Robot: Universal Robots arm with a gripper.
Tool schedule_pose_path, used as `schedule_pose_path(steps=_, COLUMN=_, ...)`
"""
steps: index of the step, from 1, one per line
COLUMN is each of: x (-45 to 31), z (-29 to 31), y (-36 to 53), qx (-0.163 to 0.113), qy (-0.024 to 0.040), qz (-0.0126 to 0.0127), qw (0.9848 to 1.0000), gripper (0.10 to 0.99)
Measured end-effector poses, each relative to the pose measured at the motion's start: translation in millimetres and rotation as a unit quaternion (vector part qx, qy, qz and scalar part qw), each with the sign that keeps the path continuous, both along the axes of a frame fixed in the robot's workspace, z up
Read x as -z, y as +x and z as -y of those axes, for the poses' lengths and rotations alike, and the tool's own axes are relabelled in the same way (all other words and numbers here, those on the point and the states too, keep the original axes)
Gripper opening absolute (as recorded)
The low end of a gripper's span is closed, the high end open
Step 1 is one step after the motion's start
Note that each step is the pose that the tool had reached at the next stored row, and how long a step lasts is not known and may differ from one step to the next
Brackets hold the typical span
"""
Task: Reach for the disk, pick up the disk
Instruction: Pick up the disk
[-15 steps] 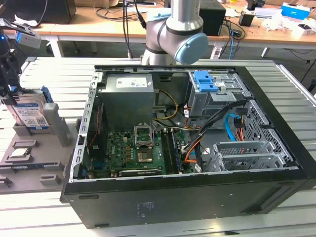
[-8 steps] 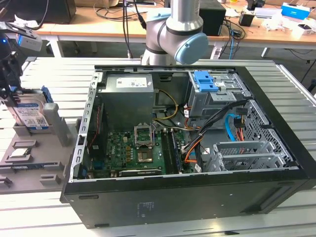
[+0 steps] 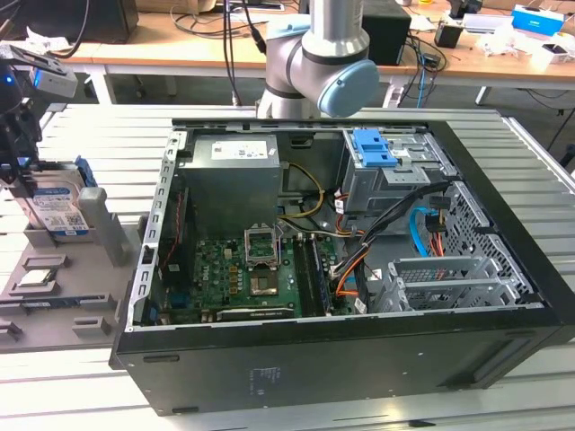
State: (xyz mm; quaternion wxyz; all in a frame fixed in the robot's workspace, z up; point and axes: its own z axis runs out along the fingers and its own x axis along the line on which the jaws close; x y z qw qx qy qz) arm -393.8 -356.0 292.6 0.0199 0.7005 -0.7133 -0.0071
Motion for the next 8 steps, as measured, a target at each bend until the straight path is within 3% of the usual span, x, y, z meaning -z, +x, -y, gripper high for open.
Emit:
schedule_pose_path(steps=5, x=0.2, z=0.0, y=0.0, qx=0.000, qy=0.0001, qz=0.0001, qw=1.0000, gripper=0.482)
schedule_pose_path(steps=8, x=0.2, z=0.0, y=0.0, qx=0.000, qy=0.0001, qz=0.0001, qw=1.0000, gripper=0.365)
